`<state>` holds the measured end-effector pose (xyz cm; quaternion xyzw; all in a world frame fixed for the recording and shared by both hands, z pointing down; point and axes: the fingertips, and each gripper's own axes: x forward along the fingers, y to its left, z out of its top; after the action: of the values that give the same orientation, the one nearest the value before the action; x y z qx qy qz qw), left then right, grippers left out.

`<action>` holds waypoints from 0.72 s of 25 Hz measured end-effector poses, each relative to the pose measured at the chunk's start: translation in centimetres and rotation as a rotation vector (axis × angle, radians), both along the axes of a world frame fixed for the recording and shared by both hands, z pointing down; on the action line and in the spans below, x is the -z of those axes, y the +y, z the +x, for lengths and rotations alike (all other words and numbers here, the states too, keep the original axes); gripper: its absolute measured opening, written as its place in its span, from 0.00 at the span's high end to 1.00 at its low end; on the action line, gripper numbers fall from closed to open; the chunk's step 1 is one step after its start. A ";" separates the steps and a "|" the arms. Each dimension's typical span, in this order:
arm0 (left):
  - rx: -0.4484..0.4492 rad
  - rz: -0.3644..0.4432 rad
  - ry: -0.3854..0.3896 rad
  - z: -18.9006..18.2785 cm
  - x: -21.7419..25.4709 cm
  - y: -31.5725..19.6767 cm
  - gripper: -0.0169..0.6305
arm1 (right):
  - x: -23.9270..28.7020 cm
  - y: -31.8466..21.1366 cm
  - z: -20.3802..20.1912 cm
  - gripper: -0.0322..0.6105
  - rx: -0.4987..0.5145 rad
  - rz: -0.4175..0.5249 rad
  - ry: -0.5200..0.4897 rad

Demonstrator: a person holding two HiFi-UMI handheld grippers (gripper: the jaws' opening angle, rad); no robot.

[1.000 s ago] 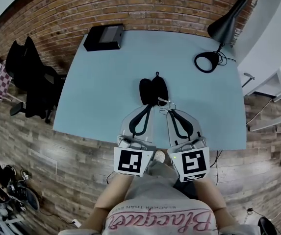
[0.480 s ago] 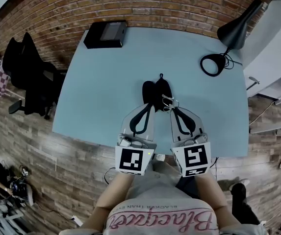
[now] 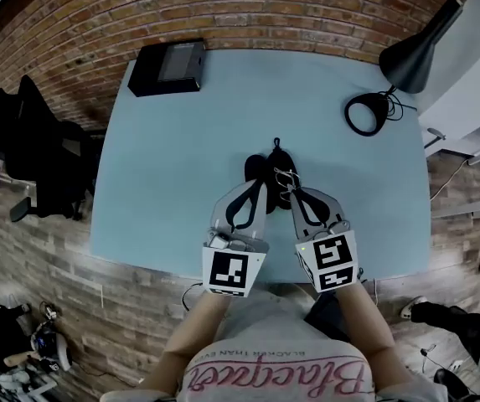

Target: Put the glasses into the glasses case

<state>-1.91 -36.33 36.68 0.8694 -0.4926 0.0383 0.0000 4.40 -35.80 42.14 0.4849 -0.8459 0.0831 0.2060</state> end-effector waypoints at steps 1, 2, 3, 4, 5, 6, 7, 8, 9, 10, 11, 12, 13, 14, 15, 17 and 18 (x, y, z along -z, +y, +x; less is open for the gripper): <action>-0.006 -0.010 0.000 0.0 -0.4 -0.6 0.97 | -0.9 -0.4 -0.1 0.92 0.001 -0.027 0.007; -0.011 -0.020 0.001 -0.1 -0.8 -1.2 0.97 | -1.7 -0.9 -0.2 0.92 0.000 -0.056 0.016; -0.015 -0.032 0.000 -0.1 -1.2 -1.7 0.97 | -2.6 -1.3 -0.2 0.92 -0.004 -0.085 0.027; -0.019 -0.045 0.001 -0.2 -1.6 -2.2 0.97 | -3.4 -1.6 -0.2 0.92 -0.009 -0.116 0.036; -0.020 -0.060 0.005 -0.3 -2.1 -2.7 0.97 | -4.2 -2.1 -0.2 0.92 -0.012 -0.148 0.042; -0.019 -0.075 0.009 -0.5 -2.5 -3.1 0.97 | -4.9 -2.5 -0.2 0.92 -0.013 -0.177 0.044; -0.018 -0.086 0.010 -0.7 -2.8 -3.6 0.97 | -5.4 -2.9 -0.2 0.92 -0.012 -0.203 0.046; -0.017 -0.096 0.009 -0.8 -3.2 -3.9 0.97 | -6.0 -3.3 -0.2 0.92 -0.011 -0.227 0.050; -0.015 -0.106 0.009 -0.9 -3.5 -4.3 0.97 | -6.5 -3.7 -0.2 0.92 -0.010 -0.250 0.057; -0.014 -0.116 0.009 -1.0 -3.9 -4.6 0.97 | -7.0 -4.0 -0.1 0.92 -0.009 -0.274 0.063; -0.014 -0.123 0.007 -1.1 -4.2 -4.9 0.97 | -7.6 -4.3 0.0 0.92 -0.008 -0.302 0.067; -0.013 -0.130 0.006 -1.2 -4.5 -5.3 0.97 | -8.2 -4.6 0.0 0.92 -0.009 -0.338 0.065; -0.011 -0.137 0.008 -1.2 -4.7 -5.6 0.97 | -8.9 -4.9 0.1 0.92 -0.011 -0.382 0.058; -0.009 -0.144 0.012 -1.3 -4.9 -5.9 0.97 | -9.6 -5.1 0.1 0.92 -0.014 -0.433 0.048; -0.008 -0.148 0.013 -1.4 -5.1 -6.2 0.97 | -10.4 -5.2 0.1 0.92 -0.018 -0.489 0.041; -0.007 -0.157 0.010 -1.5 -5.6 -6.7 0.97 | -11.9 -5.4 0.3 0.92 -0.022 -0.589 0.045; -0.007 -0.162 0.009 -1.6 -5.8 -7.0 0.97 | -12.6 -5.6 0.5 0.92 -0.023 -0.627 0.055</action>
<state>-3.48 -43.30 42.46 0.8684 -0.4850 0.0742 0.0724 4.90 -41.39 54.75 0.4095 -0.7675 0.3293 0.3672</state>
